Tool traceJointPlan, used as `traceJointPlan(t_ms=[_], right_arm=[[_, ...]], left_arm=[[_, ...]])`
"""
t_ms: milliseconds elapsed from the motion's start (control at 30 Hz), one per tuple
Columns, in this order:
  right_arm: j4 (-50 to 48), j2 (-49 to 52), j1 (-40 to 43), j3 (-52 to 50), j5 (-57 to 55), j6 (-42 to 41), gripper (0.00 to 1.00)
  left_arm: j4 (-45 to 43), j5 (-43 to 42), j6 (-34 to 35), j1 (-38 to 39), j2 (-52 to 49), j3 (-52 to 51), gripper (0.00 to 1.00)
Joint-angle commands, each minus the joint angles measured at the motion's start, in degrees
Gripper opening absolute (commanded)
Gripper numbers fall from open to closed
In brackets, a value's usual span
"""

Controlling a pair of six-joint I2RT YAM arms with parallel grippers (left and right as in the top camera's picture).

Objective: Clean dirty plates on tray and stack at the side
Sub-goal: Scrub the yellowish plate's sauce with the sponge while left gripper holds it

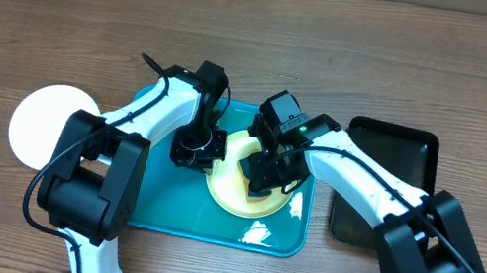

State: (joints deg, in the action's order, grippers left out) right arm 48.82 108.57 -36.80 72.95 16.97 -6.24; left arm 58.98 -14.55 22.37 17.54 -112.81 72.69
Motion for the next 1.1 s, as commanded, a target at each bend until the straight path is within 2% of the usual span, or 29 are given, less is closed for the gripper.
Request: traceJointPlan(t_ms=[0,167,367,767,1067], right_arm=[[1.44,-9.18,0.92,6.03,1.42,0.55,0.04],[4.13,-14.8,5.07,6.69,-3.1,0.26,0.04],[6.1,-14.91,8.0,5.05,-3.89,0.57,0.04],[-3.78,-11.98,7.54,-6.03,-3.19,0.31,0.04],[-7.93,-5.53,6.43,-7.76,-2.34,0.31,0.04]], left_arm=[[-0.24,1.14,0.15,-0.15,-0.17,-0.55,0.04],[-0.28,1.14,0.17,-0.15,-0.17,-0.55,0.04],[-0.31,1.14,0.17,-0.15,-0.17,-0.55,0.04],[-0.33,1.14,0.17,-0.15,-0.17,-0.55,0.04],[-0.33,1.11,0.2,-0.15,-0.17,-0.55,0.04]])
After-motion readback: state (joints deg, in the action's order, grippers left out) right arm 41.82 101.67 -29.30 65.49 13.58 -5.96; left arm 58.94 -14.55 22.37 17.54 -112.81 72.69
